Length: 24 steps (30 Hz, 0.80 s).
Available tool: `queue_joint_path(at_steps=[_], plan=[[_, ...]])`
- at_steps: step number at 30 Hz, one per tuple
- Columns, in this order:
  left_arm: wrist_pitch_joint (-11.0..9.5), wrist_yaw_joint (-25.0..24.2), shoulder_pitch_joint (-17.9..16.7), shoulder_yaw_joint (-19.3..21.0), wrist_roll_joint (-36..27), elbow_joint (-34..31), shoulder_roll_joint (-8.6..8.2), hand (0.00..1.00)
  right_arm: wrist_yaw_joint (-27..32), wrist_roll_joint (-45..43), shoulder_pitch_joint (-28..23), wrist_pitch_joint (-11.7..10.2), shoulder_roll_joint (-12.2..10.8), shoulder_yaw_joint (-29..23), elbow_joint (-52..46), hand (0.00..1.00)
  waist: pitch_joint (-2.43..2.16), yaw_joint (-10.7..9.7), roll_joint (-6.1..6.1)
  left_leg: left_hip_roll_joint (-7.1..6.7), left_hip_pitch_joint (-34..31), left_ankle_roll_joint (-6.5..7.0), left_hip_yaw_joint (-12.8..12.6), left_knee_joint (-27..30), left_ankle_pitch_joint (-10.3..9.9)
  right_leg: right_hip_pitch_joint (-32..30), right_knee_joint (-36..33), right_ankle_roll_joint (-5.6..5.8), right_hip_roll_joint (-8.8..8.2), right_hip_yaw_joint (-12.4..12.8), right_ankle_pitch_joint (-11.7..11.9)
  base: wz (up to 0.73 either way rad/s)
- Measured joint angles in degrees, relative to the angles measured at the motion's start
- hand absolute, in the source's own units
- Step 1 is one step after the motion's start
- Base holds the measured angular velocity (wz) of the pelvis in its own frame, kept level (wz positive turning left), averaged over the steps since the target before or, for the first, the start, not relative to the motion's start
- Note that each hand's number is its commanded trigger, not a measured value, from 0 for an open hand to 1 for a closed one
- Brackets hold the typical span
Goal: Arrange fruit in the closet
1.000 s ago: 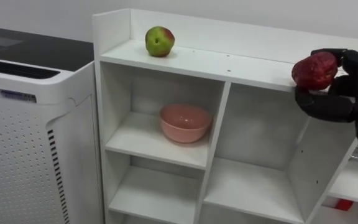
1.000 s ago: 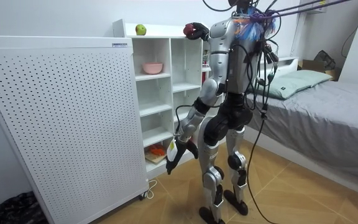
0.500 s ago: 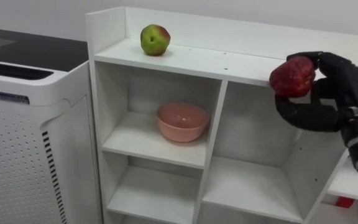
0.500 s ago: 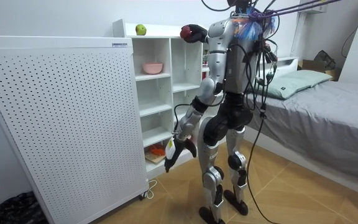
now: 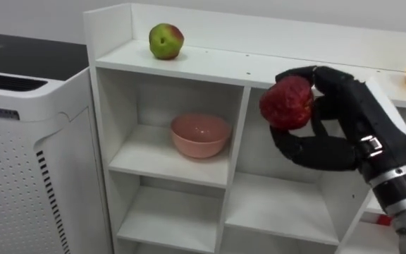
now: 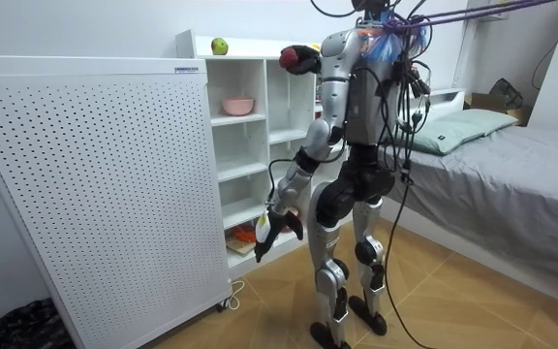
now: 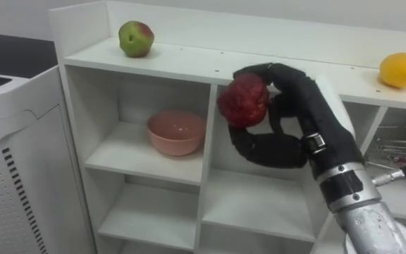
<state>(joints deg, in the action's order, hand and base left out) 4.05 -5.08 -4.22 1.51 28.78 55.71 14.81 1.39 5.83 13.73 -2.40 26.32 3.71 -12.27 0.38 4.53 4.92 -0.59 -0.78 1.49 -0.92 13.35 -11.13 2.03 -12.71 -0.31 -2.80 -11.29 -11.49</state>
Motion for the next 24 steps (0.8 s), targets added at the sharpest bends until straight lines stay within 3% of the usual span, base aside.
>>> queue_joint_path(at_steps=[4,7,16,18,22,24], plan=[[0.03,0.01,0.27,-1.49,-0.01,0.54,-0.58,0.0,-1.42,-3.19,-4.09,0.07,-2.66,1.66,0.38,1.0,0.07,0.05,-0.65,0.09,0.11,-0.01,-0.27,-0.24,0.0,-0.15,-0.03,0.0,-0.05,0.18,0.0,-0.04],[0.06,-0.01,0.5,-3.24,-1.06,0.82,-0.74,0.0,-2.35,-3.96,-5.48,0.1,-3.11,2.63,0.98,1.0,-0.1,-0.12,-1.52,0.07,-0.32,0.0,-0.28,-0.14,-0.01,-0.47,-0.13,0.0,-0.21,0.17,0.0,0.0],[-0.91,0.9,3.92,-6.38,-8.19,6.04,-0.78,0.0,-0.62,-5.7,-4.81,0.07,-4.7,4.2,19.39,1.0,-0.02,-0.04,-1.78,0.09,-4.9,0.04,-0.25,2.24,0.01,-4.73,-2.38,0.01,-0.57,-0.14,-0.02,0.01],[-0.96,1.3,5.44,-6.37,-10.88,8.68,-0.84,0.0,0.67,-5.92,-3.16,0.06,-6.45,4.13,25.47,1.0,0.27,0.06,-2.0,0.18,-7.04,0.15,-0.26,3.44,-0.06,-7.08,-3.85,-0.03,-0.67,-0.05,-0.06,-0.02],[-2.28,3.4,7.25,-6.94,-13.64,11.33,-0.73,0.0,2.59,-6.08,0.16,-0.35,-7.25,4.18,31.38,1.0,1.72,0.5,-2.06,0.13,-11.56,0.27,-0.13,6.07,-0.15,-12.03,-7.61,-0.26,-1.17,-0.11,-0.58,0.01],[-2.53,4.96,8.18,-7.42,-13.63,12.66,-0.93,0.0,4.36,-6.02,1.78,-0.47,-8.19,4.18,35.87,1.0,1.83,0.66,-1.76,0.01,-14.68,0.35,0.16,7.84,-0.22,-15.04,-9.52,-0.36,-1.4,-0.08,-0.92,0.09]])
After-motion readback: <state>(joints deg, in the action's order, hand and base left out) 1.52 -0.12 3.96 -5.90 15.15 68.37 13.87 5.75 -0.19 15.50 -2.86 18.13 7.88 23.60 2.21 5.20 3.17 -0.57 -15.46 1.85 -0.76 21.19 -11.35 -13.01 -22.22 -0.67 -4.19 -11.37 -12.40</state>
